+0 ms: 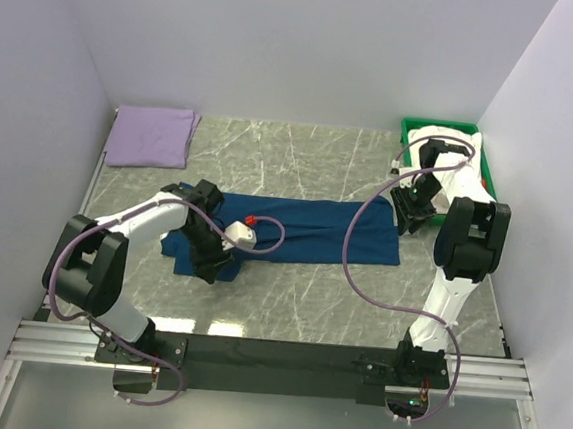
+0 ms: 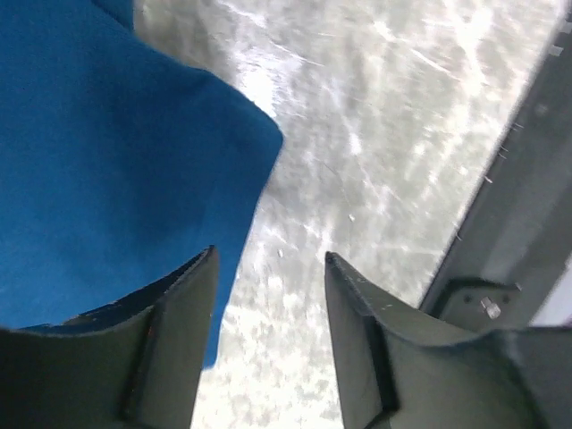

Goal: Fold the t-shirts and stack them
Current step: Fold the tshirt

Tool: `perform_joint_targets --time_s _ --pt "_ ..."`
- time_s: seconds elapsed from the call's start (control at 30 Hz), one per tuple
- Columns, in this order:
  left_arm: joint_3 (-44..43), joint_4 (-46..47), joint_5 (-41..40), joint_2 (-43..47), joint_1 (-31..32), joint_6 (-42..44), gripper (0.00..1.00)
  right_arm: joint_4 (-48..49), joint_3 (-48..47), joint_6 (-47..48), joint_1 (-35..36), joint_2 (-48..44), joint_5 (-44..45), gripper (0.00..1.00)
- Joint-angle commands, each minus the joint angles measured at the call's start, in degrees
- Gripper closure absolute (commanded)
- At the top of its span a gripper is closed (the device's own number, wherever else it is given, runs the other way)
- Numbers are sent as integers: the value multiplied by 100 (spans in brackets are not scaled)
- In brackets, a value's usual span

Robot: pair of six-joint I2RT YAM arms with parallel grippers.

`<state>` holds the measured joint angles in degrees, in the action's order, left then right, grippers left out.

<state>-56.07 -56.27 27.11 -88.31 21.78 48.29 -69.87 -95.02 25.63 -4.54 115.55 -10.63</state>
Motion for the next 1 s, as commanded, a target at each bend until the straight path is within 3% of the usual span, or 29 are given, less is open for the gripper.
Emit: perform_joint_targets --time_s 0.0,0.23,0.37,0.57,0.6,0.7,0.83,0.97 --pt "280 905 -215 -1 98 -258 43 17 37 48 -12 -138 -70 55" --pt "957 2223 -979 -2 485 -707 44 -1 -25 4 -12 -138 -70 55" --pt "1186 2454 -1278 -142 590 -734 47 -18 -16 -14 -12 -146 -71 55" --pt "1310 2472 -1463 -458 617 -628 80 -10 28 -23 -12 -190 -44 55" --pt "1310 2402 -1463 -494 617 -619 91 -10 45 -23 -12 -190 -44 55" --pt "1274 2244 -1402 -406 626 -593 99 -36 28 -14 -21 -173 -53 55" --pt "810 1280 -876 -117 503 -479 99 -132 -86 -14 -12 -129 -79 55" --pt "-821 135 -277 -45 266 -452 99 -220 -279 -14 -12 -76 -114 56"
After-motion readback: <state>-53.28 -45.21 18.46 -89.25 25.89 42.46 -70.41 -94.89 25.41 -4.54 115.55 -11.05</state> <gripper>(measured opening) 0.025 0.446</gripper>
